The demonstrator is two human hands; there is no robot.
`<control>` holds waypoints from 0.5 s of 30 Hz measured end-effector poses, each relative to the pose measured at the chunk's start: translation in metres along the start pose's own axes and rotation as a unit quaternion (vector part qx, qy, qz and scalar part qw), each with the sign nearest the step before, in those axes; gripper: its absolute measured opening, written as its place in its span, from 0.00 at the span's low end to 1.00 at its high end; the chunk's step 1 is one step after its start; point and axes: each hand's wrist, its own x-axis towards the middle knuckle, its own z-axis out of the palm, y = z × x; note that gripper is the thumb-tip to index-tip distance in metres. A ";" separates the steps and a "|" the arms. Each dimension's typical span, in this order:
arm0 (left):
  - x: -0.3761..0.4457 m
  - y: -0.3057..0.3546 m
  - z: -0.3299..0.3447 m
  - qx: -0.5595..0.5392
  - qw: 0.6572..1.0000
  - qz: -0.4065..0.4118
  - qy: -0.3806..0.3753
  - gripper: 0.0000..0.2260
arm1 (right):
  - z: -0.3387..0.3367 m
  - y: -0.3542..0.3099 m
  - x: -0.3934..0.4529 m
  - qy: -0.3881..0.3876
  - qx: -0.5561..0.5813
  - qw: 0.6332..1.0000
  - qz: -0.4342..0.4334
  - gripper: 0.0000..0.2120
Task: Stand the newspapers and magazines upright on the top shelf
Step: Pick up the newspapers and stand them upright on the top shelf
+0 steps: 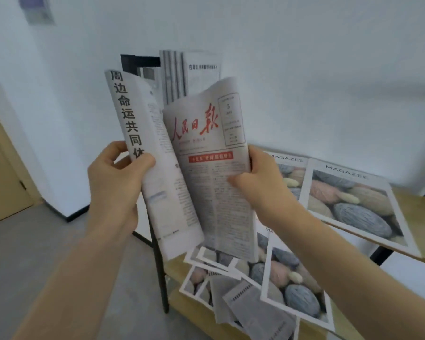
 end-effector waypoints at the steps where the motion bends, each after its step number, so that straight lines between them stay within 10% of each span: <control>1: 0.007 0.011 0.005 -0.005 1.000 0.016 -0.011 0.10 | -0.003 -0.010 0.007 0.010 0.022 1.000 -0.007 0.17; 15: 0.134 0.012 0.105 0.057 0.971 0.179 -0.148 0.15 | -0.045 -0.039 0.124 0.232 -0.065 0.964 -0.109 0.15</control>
